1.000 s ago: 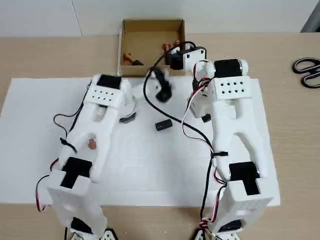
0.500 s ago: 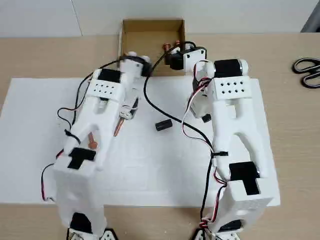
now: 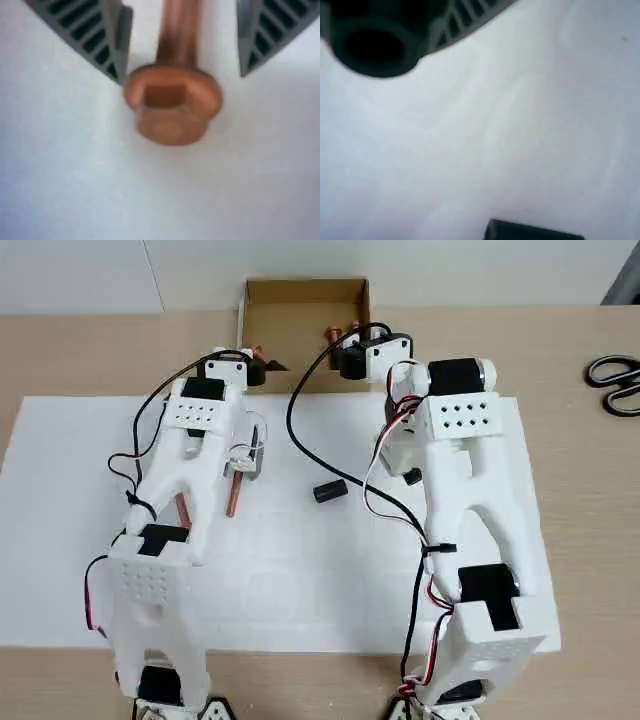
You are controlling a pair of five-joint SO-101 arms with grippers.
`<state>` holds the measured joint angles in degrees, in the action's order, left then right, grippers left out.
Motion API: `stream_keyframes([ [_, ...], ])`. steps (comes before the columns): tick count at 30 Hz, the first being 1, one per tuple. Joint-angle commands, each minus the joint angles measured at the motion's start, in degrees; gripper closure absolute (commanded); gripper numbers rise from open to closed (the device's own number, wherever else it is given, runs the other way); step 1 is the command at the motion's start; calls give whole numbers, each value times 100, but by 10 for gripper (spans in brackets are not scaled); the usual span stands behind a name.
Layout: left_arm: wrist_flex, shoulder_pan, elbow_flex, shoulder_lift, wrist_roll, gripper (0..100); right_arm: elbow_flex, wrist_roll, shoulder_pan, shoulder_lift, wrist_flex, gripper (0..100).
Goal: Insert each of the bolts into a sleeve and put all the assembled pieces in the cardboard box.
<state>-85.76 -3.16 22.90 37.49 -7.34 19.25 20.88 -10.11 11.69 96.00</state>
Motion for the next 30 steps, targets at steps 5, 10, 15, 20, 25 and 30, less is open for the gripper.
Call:
stream_keyframes([
  [5,-237,-9,646,-35,97,849,18,-53,31,-347,22,995],
  [10,-202,-18,655,149,97,904,18,-53,31,-347,22,995],
  [15,-114,35,716,536,141,928,18,-53,31,-338,4,995],
  [20,26,9,716,677,202,932,18,-53,31,-338,4,995],
  [25,-202,-18,963,659,220,991,18,-53,31,-338,4,995],
  [30,-932,-18,1974,659,220,994,18,-53,40,-338,-4,995],
])
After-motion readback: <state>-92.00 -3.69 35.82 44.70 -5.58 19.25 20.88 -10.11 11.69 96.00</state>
